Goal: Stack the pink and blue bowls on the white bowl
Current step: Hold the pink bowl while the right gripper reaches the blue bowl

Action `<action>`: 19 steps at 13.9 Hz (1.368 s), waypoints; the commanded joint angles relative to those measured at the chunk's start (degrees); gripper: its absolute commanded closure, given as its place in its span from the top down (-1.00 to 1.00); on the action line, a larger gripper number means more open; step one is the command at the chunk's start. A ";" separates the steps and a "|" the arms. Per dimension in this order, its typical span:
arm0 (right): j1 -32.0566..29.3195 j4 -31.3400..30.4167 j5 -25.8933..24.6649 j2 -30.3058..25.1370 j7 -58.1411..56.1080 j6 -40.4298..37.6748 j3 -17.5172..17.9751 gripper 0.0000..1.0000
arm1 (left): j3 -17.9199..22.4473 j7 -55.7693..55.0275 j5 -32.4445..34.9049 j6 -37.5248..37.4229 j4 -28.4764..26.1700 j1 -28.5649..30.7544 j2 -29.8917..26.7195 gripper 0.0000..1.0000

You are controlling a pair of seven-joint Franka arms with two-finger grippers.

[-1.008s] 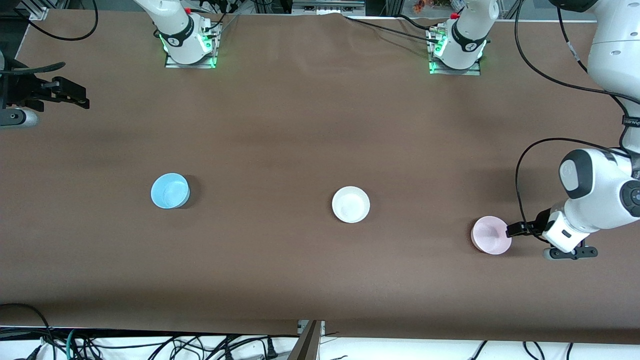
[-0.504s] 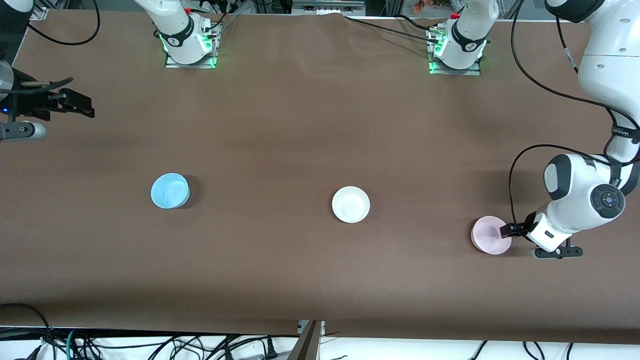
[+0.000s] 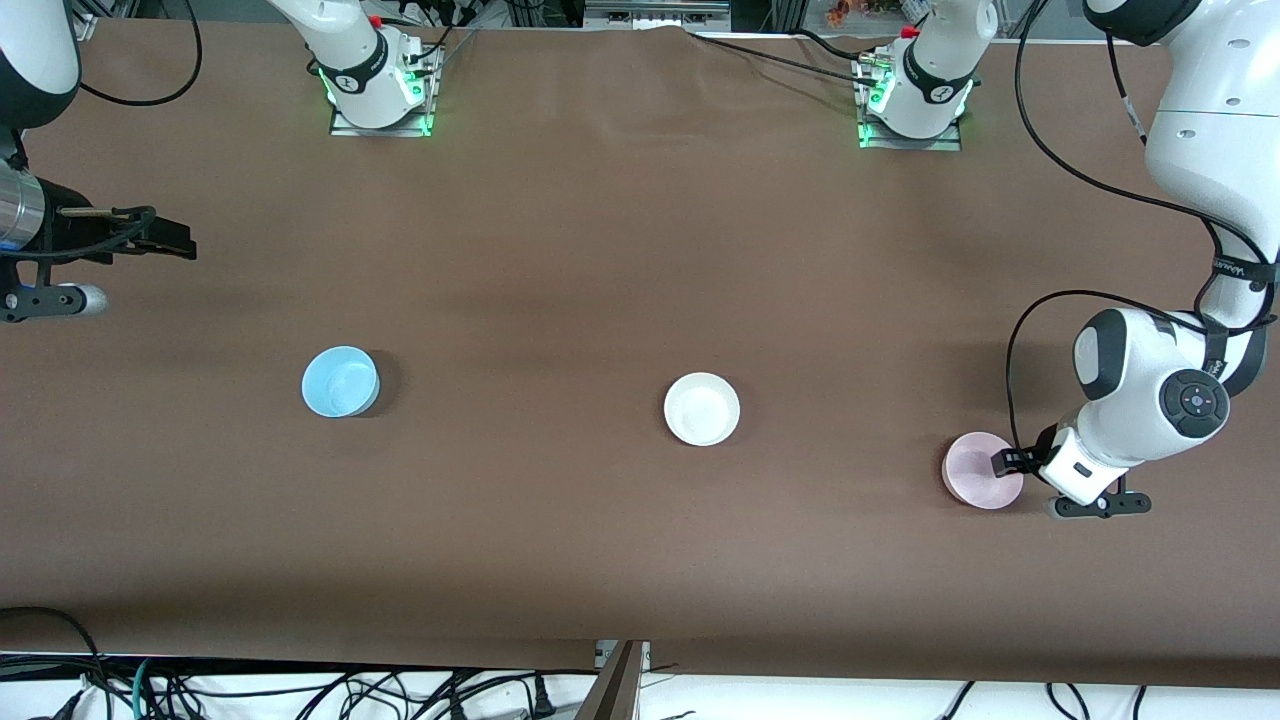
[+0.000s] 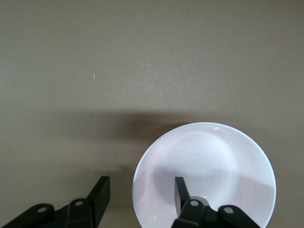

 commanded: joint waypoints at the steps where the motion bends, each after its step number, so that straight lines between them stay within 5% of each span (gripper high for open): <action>1: -1.01 -0.14 -0.26 1.15 -0.74 1.56 0.29 1.00 | 0.11 -1.15 1.92 0.76 -0.42 -0.02 0.00 0.15; 7: -1.19 -0.67 -0.52 4.32 -0.74 7.54 0.29 1.00 | 0.11 -1.15 2.71 2.08 -1.82 0.16 0.18 -0.08; 19: -0.84 -12.97 -0.61 9.86 0.14 31.37 0.29 1.00 | 0.02 -0.98 2.71 2.52 -1.74 0.07 0.44 -1.00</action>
